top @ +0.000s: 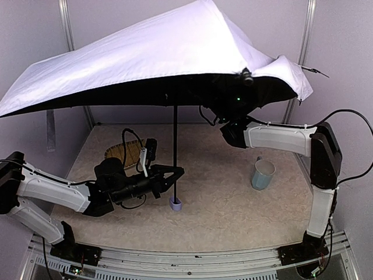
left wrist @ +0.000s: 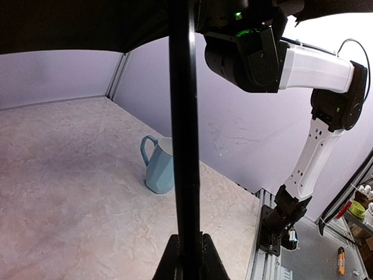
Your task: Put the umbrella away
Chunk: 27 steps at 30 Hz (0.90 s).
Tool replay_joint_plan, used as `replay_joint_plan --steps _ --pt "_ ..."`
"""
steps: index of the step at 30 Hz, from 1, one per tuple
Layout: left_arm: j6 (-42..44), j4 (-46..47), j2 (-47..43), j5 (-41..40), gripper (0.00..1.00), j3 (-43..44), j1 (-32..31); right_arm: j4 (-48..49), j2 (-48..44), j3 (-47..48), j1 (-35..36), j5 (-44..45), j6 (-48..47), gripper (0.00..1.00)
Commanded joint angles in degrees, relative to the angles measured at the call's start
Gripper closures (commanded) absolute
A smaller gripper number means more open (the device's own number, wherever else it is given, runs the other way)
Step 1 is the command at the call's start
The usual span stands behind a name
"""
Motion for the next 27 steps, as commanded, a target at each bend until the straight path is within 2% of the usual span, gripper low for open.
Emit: replay_joint_plan --steps 1,5,8,12,16,20,21,22,25,26,27 --pt "4.8 5.5 -1.0 4.3 1.00 2.7 -0.7 -0.2 1.7 2.0 -0.7 -2.8 1.6 0.53" --pt "4.5 5.9 -0.5 6.5 1.00 3.3 -0.2 0.4 2.2 1.5 -0.5 -3.8 3.3 0.51" --pt "4.4 5.9 0.0 7.5 1.00 3.6 0.3 1.3 2.7 1.9 -0.5 -4.7 4.1 0.55" --pt "4.3 6.0 0.1 7.5 1.00 3.5 0.3 1.1 2.7 2.2 -0.4 -4.5 3.6 0.69" --pt "4.3 5.7 -0.1 7.3 1.00 3.4 0.3 1.0 2.4 1.7 -0.4 -3.6 3.3 0.90" --pt "4.3 4.8 -0.3 6.6 1.00 3.6 0.4 1.2 2.1 0.9 -0.4 -3.0 2.6 0.98" --pt "4.3 4.6 -0.6 6.2 1.00 3.6 0.4 0.6 1.8 0.6 -0.4 -2.8 2.0 0.96" --pt "4.3 3.7 -0.9 5.3 1.00 3.7 0.4 -0.4 1.3 0.2 -0.5 -2.2 1.1 0.89" --pt "4.4 -1.1 -2.0 0.3 1.00 4.9 0.3 -6.9 -1.7 -1.5 0.0 2.1 -7.2 0.55" --pt "4.5 -3.4 -2.4 -3.2 1.00 5.6 0.3 -9.7 -3.0 -2.2 0.5 4.3 -11.1 0.48" --pt "4.9 -5.9 -2.8 -5.2 1.00 6.4 0.2 -12.0 -4.2 -2.9 1.1 7.2 -15.3 0.46"
